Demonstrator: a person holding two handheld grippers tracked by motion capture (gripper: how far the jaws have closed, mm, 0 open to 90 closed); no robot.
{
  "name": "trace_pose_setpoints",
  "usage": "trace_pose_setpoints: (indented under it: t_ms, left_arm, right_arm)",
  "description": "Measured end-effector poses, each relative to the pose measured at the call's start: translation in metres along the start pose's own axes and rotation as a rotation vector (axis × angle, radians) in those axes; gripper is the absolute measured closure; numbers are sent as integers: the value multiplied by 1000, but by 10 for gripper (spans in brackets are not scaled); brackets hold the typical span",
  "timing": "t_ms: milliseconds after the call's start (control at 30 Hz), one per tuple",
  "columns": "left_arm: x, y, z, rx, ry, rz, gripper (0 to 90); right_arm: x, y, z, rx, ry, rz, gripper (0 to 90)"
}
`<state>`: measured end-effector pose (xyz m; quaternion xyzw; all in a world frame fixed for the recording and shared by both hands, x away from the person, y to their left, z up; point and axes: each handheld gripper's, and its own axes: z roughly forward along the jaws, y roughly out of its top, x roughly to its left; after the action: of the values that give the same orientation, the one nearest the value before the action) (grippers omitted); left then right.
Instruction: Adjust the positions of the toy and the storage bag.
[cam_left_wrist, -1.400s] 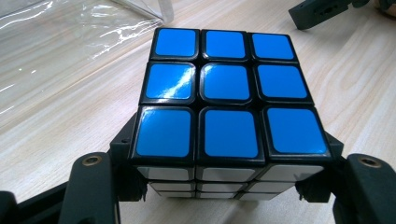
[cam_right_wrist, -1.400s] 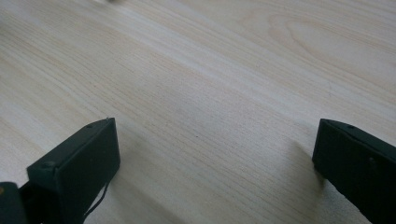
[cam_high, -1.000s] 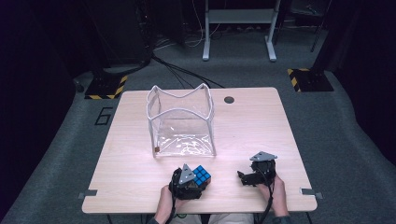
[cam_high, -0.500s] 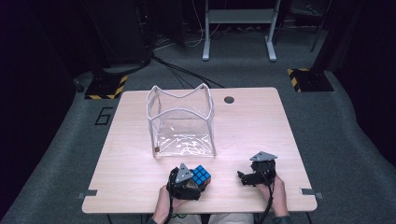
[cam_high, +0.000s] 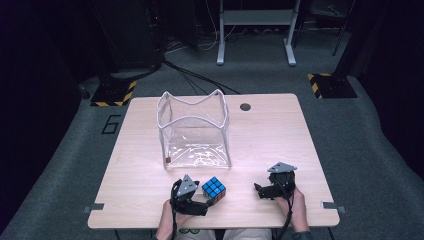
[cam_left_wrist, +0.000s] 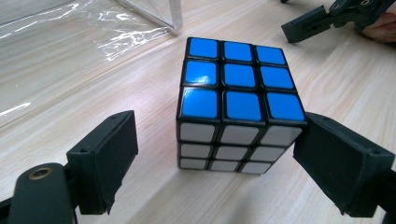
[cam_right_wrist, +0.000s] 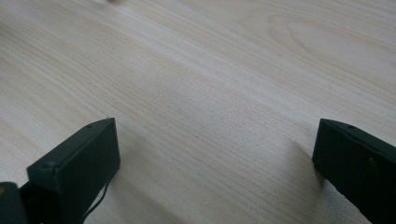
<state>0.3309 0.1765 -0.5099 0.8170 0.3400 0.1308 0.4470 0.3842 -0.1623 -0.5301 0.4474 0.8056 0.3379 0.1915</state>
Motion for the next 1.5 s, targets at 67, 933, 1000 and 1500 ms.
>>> trace_pose_setpoints:
  t_ms: [67,933,1000,1500]
  left_arm:
    - [1,0,-3,2,0,1,130]
    - [31,-10,-38,-37,30,-97,102]
    - [35,-11,-39,-34,41,-100,100]
    - [65,-17,-48,-1,99,-164,93]
  right_arm:
    - [0,0,0,0,0,0,3]
    - [0,0,0,1,-3,-2,3]
    - [0,0,0,2,-2,-4,2]
    - [0,0,0,1,19,-22,2]
